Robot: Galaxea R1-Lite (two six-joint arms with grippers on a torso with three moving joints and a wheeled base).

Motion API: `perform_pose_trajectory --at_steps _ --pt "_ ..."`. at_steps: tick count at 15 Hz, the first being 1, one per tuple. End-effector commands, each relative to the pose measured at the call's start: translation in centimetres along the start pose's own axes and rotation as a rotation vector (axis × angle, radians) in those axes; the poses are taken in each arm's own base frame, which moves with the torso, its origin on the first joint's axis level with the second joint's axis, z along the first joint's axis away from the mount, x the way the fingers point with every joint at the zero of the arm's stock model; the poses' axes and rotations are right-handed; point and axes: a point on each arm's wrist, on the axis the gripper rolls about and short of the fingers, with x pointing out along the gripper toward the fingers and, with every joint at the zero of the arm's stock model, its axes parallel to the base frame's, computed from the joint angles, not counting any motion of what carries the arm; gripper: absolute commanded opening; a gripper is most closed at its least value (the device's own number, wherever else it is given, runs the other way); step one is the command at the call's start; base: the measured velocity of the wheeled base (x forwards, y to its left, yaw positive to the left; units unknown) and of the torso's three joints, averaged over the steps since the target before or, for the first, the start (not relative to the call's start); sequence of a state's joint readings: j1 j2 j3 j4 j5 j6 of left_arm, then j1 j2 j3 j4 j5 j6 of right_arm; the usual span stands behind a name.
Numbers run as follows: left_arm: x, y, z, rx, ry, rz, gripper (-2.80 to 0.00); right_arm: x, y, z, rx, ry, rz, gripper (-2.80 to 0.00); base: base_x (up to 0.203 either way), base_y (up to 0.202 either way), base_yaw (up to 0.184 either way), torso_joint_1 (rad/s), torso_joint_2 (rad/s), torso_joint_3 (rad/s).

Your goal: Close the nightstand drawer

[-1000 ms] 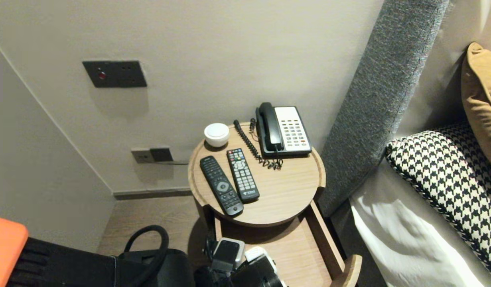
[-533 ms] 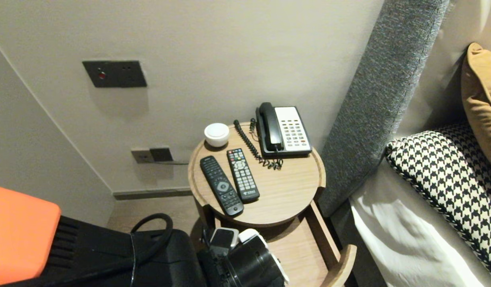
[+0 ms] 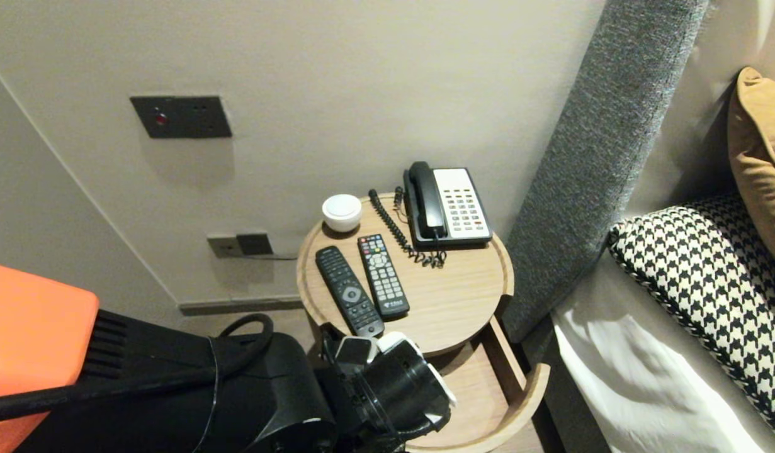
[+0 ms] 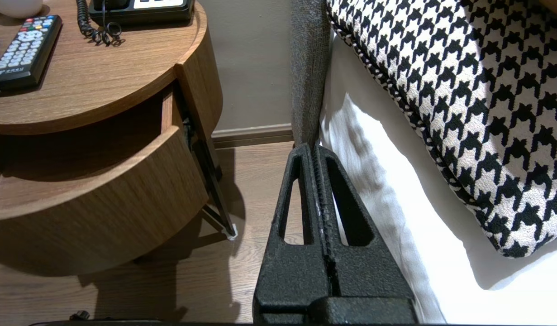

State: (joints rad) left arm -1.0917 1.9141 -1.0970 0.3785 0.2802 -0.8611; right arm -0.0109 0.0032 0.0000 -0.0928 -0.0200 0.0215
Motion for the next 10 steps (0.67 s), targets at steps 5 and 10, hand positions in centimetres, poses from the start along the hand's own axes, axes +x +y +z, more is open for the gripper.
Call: perform_pose_trajectory --at_steps 5,10 --pt "-0.7 0.2 1.6 -0.052 -0.042 -0.019 -2.80 0.2 0.0 -1.1 -0.001 0.040 -0.002 -2.80 0.000 0.000 0.000 0.000 0.00 0.000" --pt "-2.9 0.6 1.2 -0.040 -0.061 -0.058 -2.80 0.2 0.0 -1.1 -0.001 0.040 -0.001 -2.80 0.000 0.000 0.000 0.000 0.00 0.000"
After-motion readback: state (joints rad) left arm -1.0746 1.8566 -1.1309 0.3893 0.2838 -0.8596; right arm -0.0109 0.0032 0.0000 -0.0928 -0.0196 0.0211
